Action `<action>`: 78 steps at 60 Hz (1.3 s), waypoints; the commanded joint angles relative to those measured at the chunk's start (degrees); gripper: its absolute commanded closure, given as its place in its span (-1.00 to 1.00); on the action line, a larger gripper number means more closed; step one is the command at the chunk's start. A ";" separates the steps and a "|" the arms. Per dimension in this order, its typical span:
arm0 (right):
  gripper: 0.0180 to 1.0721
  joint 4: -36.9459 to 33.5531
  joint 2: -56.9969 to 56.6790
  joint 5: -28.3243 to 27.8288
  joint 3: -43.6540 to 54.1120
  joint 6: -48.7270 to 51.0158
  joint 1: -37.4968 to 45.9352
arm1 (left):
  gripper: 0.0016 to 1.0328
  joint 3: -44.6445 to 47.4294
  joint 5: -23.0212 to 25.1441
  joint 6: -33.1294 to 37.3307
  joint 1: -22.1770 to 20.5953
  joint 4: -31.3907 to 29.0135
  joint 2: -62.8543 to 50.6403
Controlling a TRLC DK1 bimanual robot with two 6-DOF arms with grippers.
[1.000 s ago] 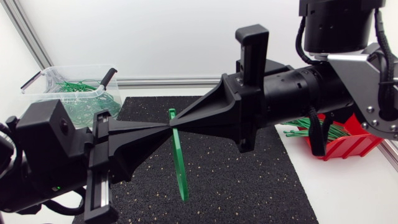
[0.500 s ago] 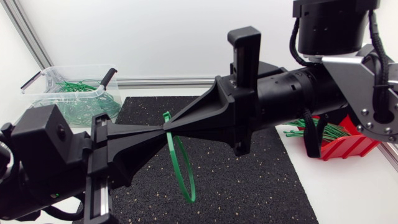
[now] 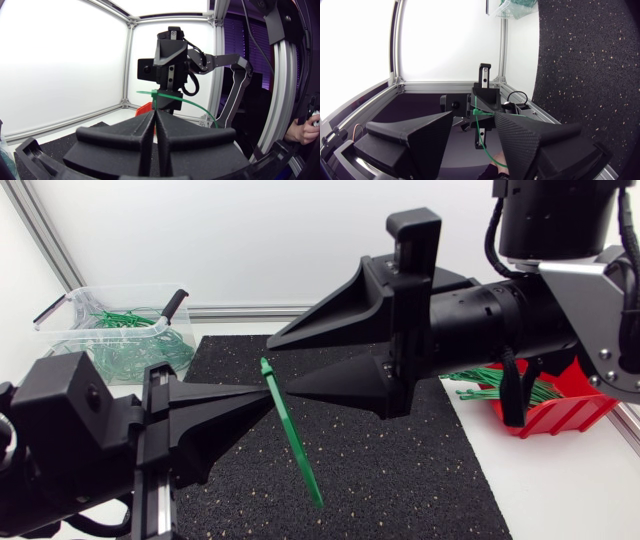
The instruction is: Take a green cable tie from the red box, thread the tail through the head to close it, then place it in the transparent bin on the left.
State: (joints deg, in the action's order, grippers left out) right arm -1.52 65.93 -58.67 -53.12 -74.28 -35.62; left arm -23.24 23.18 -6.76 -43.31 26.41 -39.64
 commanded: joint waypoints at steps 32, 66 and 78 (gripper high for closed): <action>-0.39 -6.48 4.73 -5.84 -2.86 15.04 7.14 | 0.93 1.45 -5.51 14.15 -3.36 -4.09 1.23; 0.00 -6.57 5.00 -6.98 -2.25 21.55 2.66 | 0.93 1.71 -9.12 18.19 -6.00 -4.97 -0.79; 0.08 -6.57 5.17 -6.63 -1.81 22.25 1.78 | 0.93 1.45 -11.49 18.72 -8.19 -4.88 -1.50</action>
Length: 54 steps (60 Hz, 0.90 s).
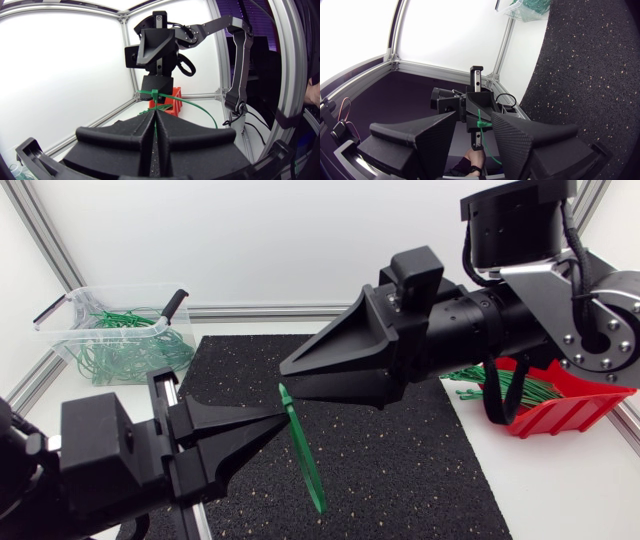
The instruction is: Take a green cable tie from the red box, thread the tail through the head to close it, then place it in the transparent bin on the left.
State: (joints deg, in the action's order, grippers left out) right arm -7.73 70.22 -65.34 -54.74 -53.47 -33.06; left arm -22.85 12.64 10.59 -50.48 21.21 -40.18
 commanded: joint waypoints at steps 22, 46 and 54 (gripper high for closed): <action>0.54 -0.36 0.45 0.92 1.65 2.06 -1.22 | 0.93 0.79 -3.77 1.80 -3.40 0.85 -1.83; 0.53 -0.80 0.89 1.01 2.45 2.76 -0.25 | 0.93 0.62 -5.00 2.15 -4.01 0.50 -1.56; 0.54 -0.97 0.80 1.18 2.62 2.76 -0.69 | 0.93 0.62 -5.09 2.15 -4.10 0.32 -1.39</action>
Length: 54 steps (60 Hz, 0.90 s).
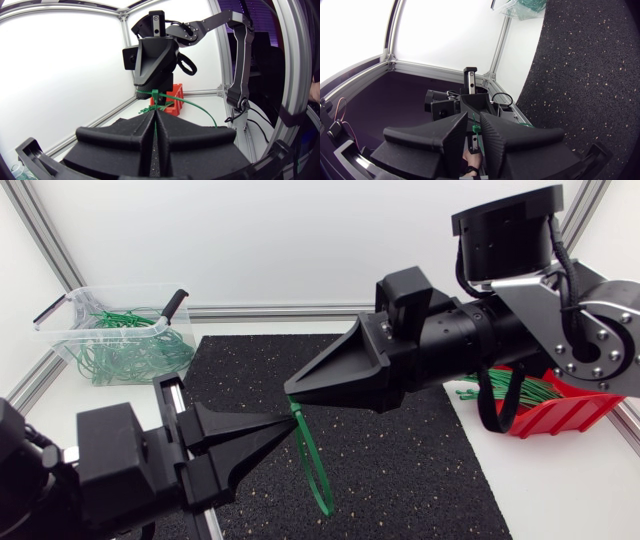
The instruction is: Take a green cable tie from the red box, thread the tail through the head to close it, then place it in the transparent bin on the left.
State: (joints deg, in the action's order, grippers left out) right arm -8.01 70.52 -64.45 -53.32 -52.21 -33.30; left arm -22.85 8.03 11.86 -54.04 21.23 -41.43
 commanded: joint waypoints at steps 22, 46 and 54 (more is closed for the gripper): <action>0.89 -0.78 -1.09 2.31 1.99 1.93 -1.33 | 0.93 0.88 -1.00 2.03 -0.80 -0.67 0.82; 0.89 1.51 7.09 9.95 -0.64 2.90 2.45 | 0.93 -2.20 -11.46 4.75 -14.69 -6.47 3.46; 0.89 1.86 6.03 9.87 0.85 3.16 3.06 | 0.93 -2.81 -11.55 4.84 -14.43 -6.73 2.23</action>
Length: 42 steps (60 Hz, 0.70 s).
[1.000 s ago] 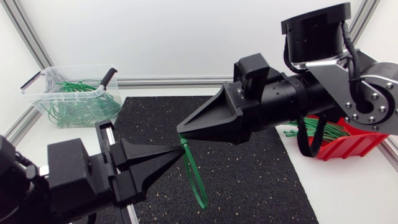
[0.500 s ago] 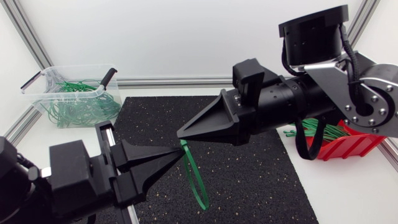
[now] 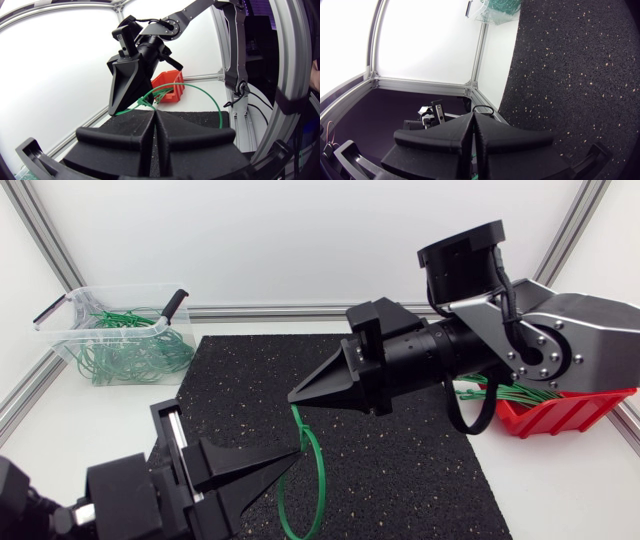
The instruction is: Take a green cable tie from the red box, thread the tail through the head to close it, then place it in the transparent bin on the left.
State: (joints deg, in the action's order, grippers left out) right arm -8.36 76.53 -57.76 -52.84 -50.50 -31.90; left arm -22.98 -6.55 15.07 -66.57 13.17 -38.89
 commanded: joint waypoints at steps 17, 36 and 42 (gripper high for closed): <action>0.00 -0.34 -9.47 3.18 4.06 3.30 0.52 | 0.93 -2.24 1.89 2.42 4.69 3.35 -2.85; -0.91 -4.30 -7.98 23.74 7.49 23.08 2.54 | 0.93 -3.47 2.85 4.79 24.73 0.19 -0.66; -0.91 -3.94 -7.19 27.00 8.10 26.24 4.13 | 0.93 -5.41 4.00 4.27 33.69 0.98 -1.27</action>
State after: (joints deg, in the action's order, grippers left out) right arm -12.08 68.10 -32.47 -46.22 -28.82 -29.04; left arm -25.10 -3.22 18.24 -38.06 13.08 -40.23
